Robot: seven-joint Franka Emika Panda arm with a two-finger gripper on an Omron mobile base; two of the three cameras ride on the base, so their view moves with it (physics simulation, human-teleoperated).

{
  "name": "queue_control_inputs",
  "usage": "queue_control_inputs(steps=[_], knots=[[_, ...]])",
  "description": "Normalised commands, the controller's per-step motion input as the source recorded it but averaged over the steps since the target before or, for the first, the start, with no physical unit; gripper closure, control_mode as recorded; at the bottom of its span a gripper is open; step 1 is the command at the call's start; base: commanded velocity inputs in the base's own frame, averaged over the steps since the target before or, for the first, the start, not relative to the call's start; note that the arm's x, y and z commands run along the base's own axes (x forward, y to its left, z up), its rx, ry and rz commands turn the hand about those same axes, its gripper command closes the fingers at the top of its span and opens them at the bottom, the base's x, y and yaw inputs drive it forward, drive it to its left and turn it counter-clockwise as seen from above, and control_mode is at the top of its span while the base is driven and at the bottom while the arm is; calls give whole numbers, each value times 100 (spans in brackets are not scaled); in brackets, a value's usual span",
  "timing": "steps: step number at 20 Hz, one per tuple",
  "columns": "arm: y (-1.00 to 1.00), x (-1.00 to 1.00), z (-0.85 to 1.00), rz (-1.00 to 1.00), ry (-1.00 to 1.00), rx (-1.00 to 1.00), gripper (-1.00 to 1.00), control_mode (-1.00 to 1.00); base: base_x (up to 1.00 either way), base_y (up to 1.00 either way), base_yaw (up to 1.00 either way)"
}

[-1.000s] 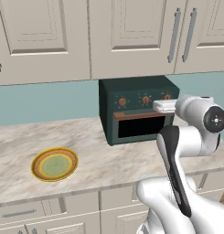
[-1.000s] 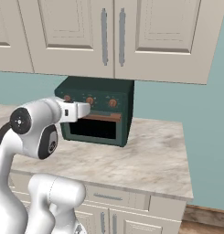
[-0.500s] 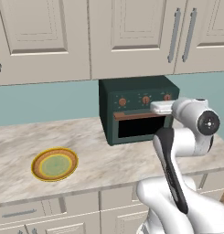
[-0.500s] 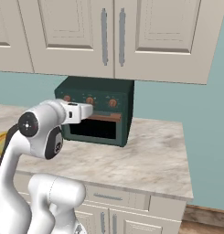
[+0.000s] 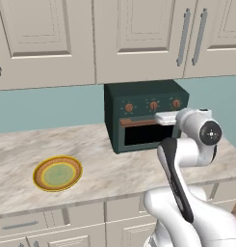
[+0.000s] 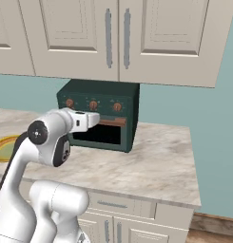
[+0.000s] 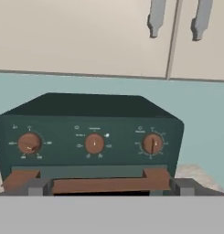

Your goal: Pull the toaster oven rack outwards. Pick up the baguette from the plate and place it on the toaster oven rack. Close the toaster oven door fully and set the temperature to the lowest setting.

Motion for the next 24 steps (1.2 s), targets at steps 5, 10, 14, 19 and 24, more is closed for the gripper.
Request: queue_control_inputs(steps=[5, 10, 14, 19, 24], knots=[[0, 20, -30, 0, 0, -2, -100, -100, 0, 0, 0], [0, 15, -16, -1, 0, 0, -100, -100, 0, 0, 0], [0, 4, -7, 0, -2, 0, -100, -100, 0, 0, 0], [8, 0, -1, 0, 0, 0, -100, -100, 0, 0, 0], [14, 5, -7, 0, -1, 0, -100, -100, 0, 0, 0]])
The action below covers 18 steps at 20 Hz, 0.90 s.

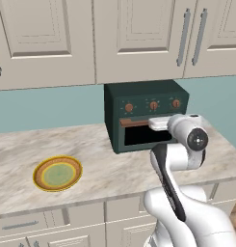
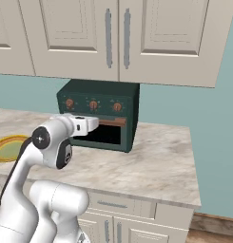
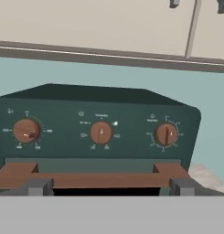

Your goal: Pull the toaster oven rack outwards. Pick up the baguette from the plate and place it on the toaster oven rack. Close the toaster oven door fully and set the temperature to the lowest setting.

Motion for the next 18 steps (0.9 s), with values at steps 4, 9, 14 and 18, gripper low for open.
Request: queue_control_inputs(steps=[4, 9, 14, 18], knots=[[16, 18, -8, 0, 0, 0, -100, -100, 0, 0, 0], [34, 13, -10, 0, 0, 0, -100, -100, 0, 0, 0], [37, 3, 0, 0, 0, 0, -100, -100, 0, 0, 0], [31, 7, 0, 0, 0, 0, -100, -100, 0, 0, 0]])
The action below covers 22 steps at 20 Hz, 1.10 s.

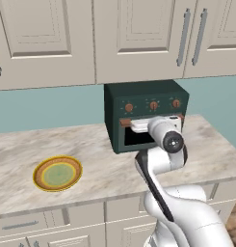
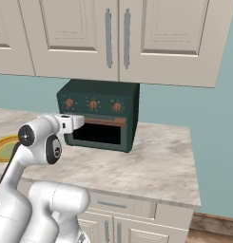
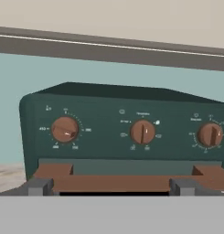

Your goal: Pull the toaster oven rack outwards. Pick up the baguette from the plate and place it on the toaster oven rack. Close the toaster oven door fully and set the temperature to the lowest setting.

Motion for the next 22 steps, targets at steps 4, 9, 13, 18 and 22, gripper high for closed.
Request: queue_control_inputs(steps=[4, 9, 13, 18, 22], knots=[[47, 1, 0, 0, -1, 0, -100, -100, 0, 0, 0], [37, 15, 0, 0, 0, 0, -100, -100, 0, 0, 0], [27, 35, 0, -2, 0, 19, -100, -100, 0, 0, 0], [1, 20, 0, -2, 0, 41, -100, -100, 0, 0, 0], [0, 7, 0, -5, 0, 59, -100, -100, 0, 0, 0]])
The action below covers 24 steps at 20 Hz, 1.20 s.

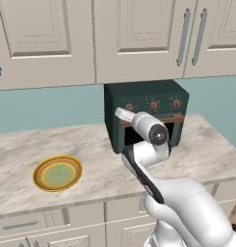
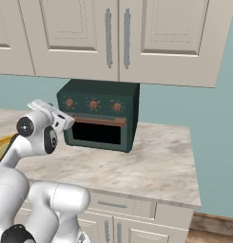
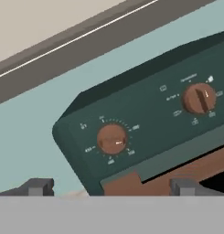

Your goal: Pull the toaster oven rack outwards. Pick up the baguette from the plate and place it on the toaster oven rack. Close the toaster oven door fully and set the temperature to the lowest setting.

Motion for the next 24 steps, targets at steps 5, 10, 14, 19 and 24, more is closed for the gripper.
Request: queue_control_inputs(steps=[5, 10, 14, 19, 24], knots=[[0, 18, -4, -6, -6, 64, -100, -100, 0, 0, 0], [-21, 36, -10, 0, -10, 70, -100, -100, 0, 0, 0], [-30, 26, -23, -1, -1, 61, -100, -100, 0, 0, 0], [-39, 15, -42, -16, -1, 53, -100, -100, 0, 0, 0], [0, -5, -45, -6, 0, 28, -100, -100, 0, 0, 0]])
